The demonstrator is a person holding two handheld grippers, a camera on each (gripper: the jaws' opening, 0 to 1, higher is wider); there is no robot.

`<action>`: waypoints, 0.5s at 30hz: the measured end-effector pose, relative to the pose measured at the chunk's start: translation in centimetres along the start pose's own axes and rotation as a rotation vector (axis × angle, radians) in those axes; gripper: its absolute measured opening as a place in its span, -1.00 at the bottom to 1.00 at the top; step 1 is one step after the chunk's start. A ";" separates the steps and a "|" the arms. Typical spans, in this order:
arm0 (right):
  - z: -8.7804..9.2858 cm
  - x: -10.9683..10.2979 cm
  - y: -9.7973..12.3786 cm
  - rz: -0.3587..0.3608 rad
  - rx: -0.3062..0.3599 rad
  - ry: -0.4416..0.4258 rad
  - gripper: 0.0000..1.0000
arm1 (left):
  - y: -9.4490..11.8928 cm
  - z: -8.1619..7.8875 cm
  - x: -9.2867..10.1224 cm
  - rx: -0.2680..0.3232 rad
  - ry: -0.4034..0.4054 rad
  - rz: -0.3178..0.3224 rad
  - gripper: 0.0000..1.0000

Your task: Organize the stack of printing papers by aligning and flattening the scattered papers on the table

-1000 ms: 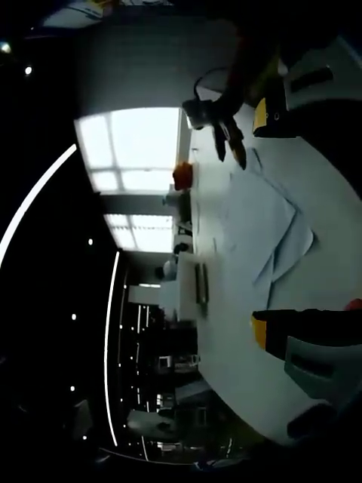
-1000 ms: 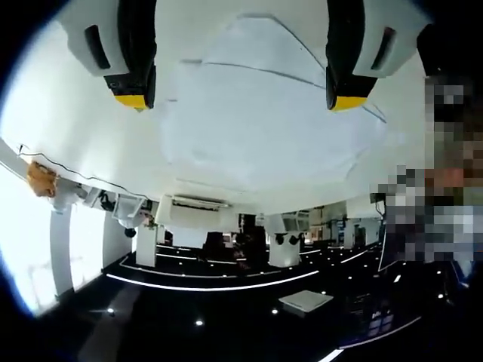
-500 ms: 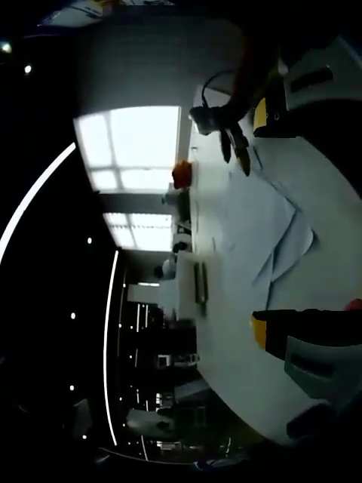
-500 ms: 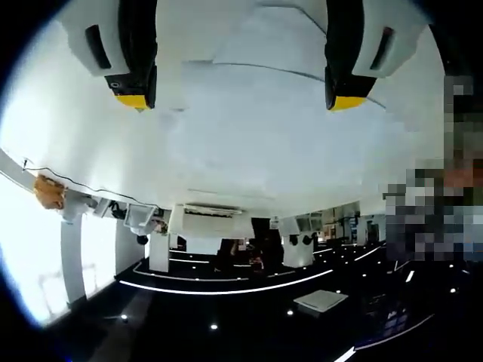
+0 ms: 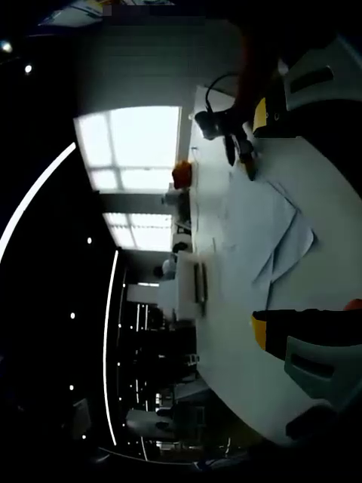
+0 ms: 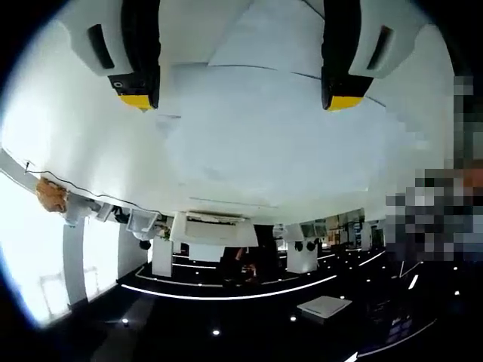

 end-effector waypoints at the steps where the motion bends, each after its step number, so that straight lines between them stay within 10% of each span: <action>1: 0.1 0.1 -0.1 0.002 -0.006 -0.010 0.67 | 0.0 -0.1 0.0 0.002 0.000 0.000 0.94; 15: -0.1 -1.0 0.5 -0.031 0.003 -0.021 0.42 | 0.3 0.0 -0.3 0.011 0.017 -0.010 0.94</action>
Point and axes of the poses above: the point that each gripper's makers call its tool centre point, and the gripper's own axes: y roughly backward along the fingers, x roughly to its right, z roughly out of its underside, the point moved 3 cm from there along y, roughly backward along the fingers, and after that the axes turned 12 degrees about x, right-handed, at the moved point
